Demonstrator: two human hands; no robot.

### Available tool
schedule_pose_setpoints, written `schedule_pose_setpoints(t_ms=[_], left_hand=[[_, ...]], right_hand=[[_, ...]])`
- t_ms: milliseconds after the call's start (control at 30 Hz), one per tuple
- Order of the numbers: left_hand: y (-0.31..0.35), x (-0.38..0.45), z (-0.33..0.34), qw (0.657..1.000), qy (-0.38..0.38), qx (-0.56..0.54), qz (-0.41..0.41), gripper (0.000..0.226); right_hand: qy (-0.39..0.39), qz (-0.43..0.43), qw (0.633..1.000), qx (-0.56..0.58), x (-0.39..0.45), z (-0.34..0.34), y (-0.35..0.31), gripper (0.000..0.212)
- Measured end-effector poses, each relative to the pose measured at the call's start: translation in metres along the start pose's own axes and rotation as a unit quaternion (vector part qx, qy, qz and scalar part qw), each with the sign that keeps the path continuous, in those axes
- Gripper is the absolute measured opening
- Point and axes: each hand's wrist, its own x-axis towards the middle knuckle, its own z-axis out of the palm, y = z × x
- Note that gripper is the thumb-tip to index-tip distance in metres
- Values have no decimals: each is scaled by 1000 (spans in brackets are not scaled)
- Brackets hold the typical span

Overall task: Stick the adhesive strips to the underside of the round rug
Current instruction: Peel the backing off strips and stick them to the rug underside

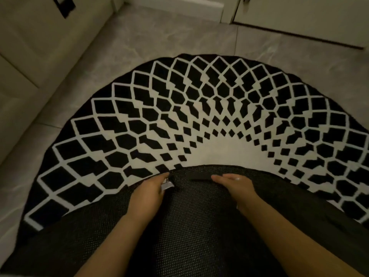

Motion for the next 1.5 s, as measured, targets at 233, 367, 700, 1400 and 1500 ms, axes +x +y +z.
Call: schedule_pose_setpoints(t_ms=[233,367,700,1400,1500], left_hand=[[0,-5,35,971,-78,198,111,56],[13,2,40,946,-165,260,106,68],[25,3,47,918,-218,327,57,74],[16,5,46,931,-211,293,58,69],[19,7,48,922,-219,314,57,69]], right_hand=[[9,-9,999,-48,34,19,12,41],[28,-15,997,-71,47,25,17,41],[157,-184,880,-408,51,24,29,36],[109,-108,924,-350,70,34,33,41],[122,-95,937,-313,74,14,34,36]])
